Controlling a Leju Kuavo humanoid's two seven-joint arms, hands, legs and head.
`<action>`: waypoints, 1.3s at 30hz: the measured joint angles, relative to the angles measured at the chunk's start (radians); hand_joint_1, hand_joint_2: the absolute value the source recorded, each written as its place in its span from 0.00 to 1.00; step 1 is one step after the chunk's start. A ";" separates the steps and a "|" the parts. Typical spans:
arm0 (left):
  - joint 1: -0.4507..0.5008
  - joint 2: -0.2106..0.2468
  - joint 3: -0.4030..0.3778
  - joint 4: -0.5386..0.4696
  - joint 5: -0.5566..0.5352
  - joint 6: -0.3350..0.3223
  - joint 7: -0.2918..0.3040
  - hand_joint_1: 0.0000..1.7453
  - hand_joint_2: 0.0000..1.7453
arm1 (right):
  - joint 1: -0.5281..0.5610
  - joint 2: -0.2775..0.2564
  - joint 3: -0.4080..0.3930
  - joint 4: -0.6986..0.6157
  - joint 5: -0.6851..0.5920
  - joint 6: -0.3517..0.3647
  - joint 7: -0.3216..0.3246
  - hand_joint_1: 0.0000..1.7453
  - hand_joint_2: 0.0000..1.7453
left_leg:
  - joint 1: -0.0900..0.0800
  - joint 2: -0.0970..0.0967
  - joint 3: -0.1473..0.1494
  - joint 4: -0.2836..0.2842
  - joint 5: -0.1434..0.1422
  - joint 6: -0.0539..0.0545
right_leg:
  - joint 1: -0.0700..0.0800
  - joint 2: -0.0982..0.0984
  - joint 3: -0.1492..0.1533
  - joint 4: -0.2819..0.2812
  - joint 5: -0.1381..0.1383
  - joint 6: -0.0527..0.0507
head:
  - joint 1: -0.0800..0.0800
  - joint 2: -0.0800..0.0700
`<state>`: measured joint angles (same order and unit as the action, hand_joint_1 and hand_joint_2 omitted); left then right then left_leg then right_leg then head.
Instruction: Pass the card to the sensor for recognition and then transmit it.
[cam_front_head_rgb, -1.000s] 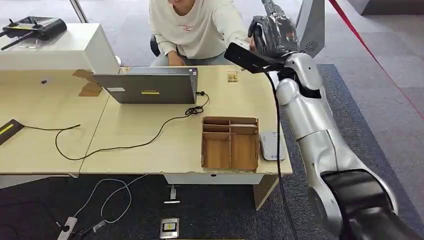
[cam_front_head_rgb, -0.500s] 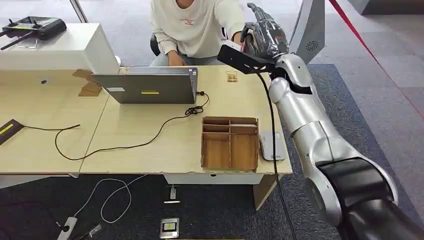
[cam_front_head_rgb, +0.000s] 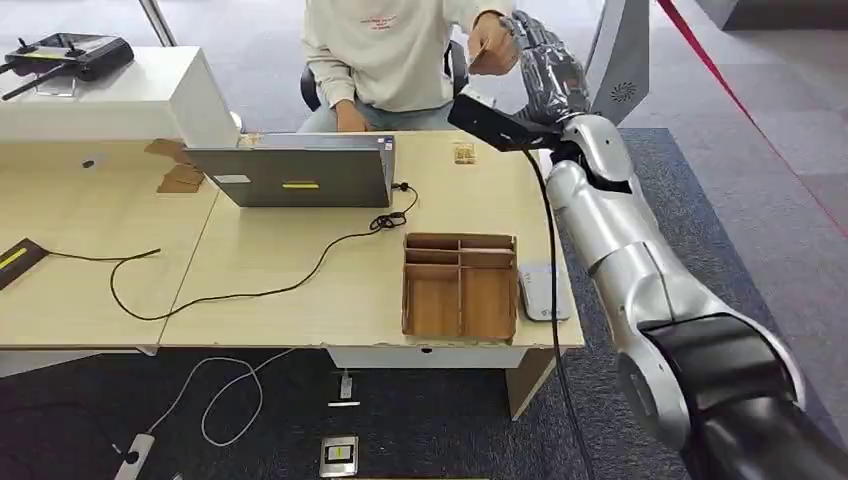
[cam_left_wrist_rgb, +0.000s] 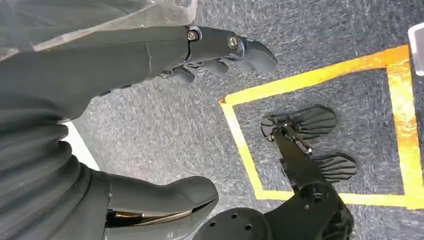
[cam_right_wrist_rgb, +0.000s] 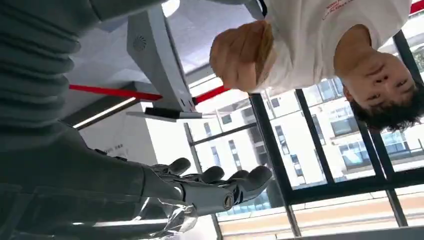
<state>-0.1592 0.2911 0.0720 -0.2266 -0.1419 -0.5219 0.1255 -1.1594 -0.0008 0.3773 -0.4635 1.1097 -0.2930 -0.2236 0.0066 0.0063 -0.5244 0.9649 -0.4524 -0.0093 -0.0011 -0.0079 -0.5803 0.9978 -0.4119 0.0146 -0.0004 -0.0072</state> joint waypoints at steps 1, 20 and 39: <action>0.002 0.000 0.004 0.000 -0.008 0.000 -0.004 0.00 1.00 | -0.002 0.000 0.000 0.000 -0.016 -0.024 -0.011 0.00 0.00 | 0.000 0.000 0.000 0.000 0.000 0.000 | 0.000 0.000 0.000 0.000 0.000 0.000 | 0.000 0.000; -0.077 0.006 -0.038 0.000 -0.219 -0.023 -0.042 0.00 1.00 | 0.166 -0.181 -0.161 -0.139 -0.432 -0.397 -0.095 0.00 1.00 | 0.001 -0.004 0.004 0.002 0.000 0.001 | 0.002 -0.004 0.005 -0.003 0.000 0.001 | 0.000 0.000; -0.182 -0.025 -0.119 -0.010 -0.310 -0.023 0.015 0.00 1.00 | 0.808 -0.391 -1.187 -0.048 -0.258 -0.400 -0.245 0.00 1.00 | 0.002 -0.003 0.001 0.002 -0.004 0.002 | 0.001 -0.003 0.002 -0.005 -0.001 0.002 | -0.001 0.000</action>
<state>-0.3415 0.2659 -0.0465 -0.2365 -0.4517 -0.5448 0.1408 -0.3516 -0.3914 -0.8101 -0.5119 0.8515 -0.6935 -0.4681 0.0081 0.0032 -0.5236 0.9666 -0.4566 -0.0074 0.0003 -0.0108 -0.5784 0.9930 -0.4132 0.0163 -0.0011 -0.0073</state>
